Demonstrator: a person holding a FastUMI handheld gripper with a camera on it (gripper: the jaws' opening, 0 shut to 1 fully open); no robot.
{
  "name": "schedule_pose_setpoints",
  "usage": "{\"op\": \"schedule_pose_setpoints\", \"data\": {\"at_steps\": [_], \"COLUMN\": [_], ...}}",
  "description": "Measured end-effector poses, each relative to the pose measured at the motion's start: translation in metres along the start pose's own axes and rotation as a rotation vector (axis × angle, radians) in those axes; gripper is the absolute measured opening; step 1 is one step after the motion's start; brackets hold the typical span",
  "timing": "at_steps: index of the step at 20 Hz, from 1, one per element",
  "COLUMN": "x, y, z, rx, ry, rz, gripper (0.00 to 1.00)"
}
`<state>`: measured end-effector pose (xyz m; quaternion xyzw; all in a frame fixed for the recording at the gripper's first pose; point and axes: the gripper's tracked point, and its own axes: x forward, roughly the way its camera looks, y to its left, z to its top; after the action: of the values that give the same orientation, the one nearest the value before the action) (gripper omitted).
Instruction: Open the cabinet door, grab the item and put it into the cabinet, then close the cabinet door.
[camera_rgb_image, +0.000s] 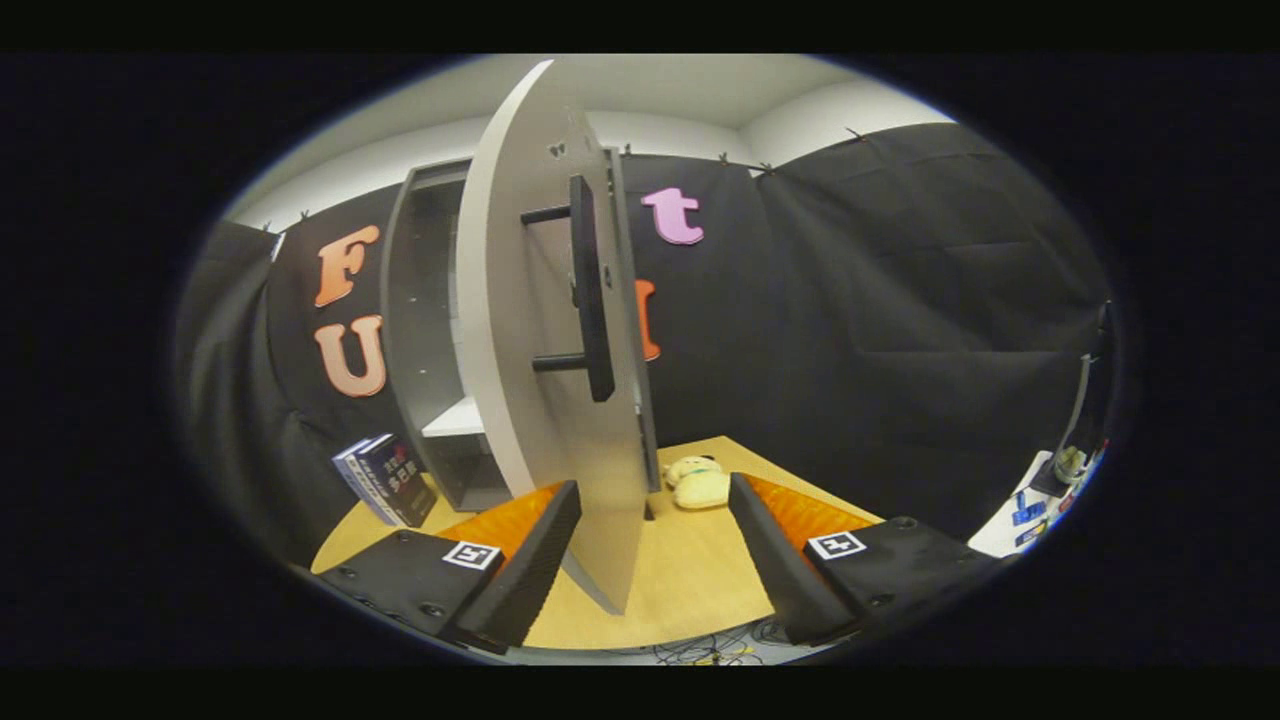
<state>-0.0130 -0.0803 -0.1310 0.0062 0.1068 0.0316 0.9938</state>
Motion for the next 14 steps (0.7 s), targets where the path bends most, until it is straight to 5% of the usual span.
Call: {"op": "schedule_pose_setpoints", "data": {"at_steps": [9,14], "x": [0.054,0.115], "y": [0.130,0.192], "z": [-0.004,-0.017], "rx": [0.001,0.012], "ry": [0.013,0.029], "rz": [0.204,0.223], "gripper": [0.97,0.97]}}
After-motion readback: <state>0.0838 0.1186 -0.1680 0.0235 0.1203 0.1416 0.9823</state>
